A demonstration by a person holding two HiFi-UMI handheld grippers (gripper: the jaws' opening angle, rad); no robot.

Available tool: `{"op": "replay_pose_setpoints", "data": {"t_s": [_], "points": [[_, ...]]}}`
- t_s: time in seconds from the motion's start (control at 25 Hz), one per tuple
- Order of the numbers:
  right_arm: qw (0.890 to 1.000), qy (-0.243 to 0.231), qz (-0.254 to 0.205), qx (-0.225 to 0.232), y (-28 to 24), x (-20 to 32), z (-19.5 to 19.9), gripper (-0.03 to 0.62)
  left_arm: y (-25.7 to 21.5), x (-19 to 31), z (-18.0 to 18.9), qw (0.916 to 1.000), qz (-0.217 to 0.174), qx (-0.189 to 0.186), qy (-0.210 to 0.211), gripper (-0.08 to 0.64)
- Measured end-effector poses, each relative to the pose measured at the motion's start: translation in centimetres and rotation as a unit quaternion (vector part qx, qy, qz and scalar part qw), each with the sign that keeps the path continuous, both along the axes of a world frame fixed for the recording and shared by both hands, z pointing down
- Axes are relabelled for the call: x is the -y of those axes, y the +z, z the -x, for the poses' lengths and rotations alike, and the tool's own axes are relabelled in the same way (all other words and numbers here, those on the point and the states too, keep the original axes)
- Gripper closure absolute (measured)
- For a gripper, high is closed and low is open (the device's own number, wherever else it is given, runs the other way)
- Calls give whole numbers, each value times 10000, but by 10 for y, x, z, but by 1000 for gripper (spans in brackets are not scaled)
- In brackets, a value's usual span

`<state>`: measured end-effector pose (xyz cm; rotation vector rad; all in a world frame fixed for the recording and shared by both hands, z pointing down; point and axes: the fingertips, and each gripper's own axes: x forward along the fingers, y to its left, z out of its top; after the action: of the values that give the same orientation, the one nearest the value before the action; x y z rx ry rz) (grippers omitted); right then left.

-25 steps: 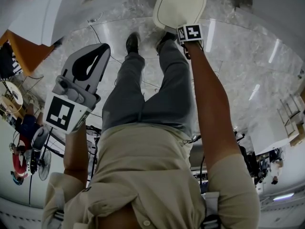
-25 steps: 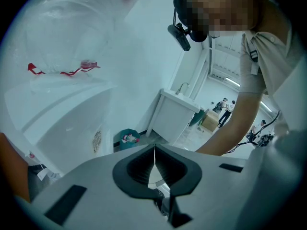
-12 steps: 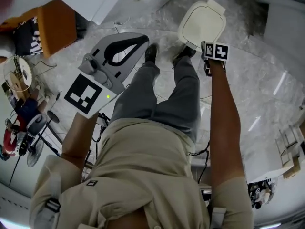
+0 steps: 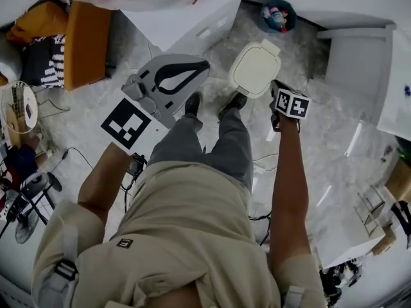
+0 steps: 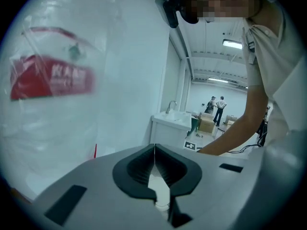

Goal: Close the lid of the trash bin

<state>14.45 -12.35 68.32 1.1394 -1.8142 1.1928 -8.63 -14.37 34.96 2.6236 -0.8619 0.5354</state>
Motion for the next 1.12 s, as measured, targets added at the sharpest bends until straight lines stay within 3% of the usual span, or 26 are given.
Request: {"op": "replay_pose_setpoints", "data": {"t_s": [0.2, 0.36, 0.56, 0.8, 0.96, 1.12], "points": [[9945, 231, -988, 239, -109, 10, 18, 560, -54, -5, 9, 9985, -483, -219, 95, 538], [9790, 309, -1988, 321, -211, 20, 33, 560, -89, -8, 18, 9965, -752, -334, 159, 539], [9456, 360, -3220, 306, -339, 15, 37, 560, -122, -21, 17, 9932, -1061, -315, 374, 539], [8925, 597, -4468, 189, -475, -20, 34, 561, -159, -36, 15, 9871, -1403, -372, 671, 540], [8601, 722, -5050, 58, -542, -54, 30, 565, -182, -44, 14, 9801, -1728, -459, 864, 540], [8418, 703, -5342, -322, -580, -87, 30, 569, -204, -50, 12, 9707, -2093, -598, 1016, 539]]}}
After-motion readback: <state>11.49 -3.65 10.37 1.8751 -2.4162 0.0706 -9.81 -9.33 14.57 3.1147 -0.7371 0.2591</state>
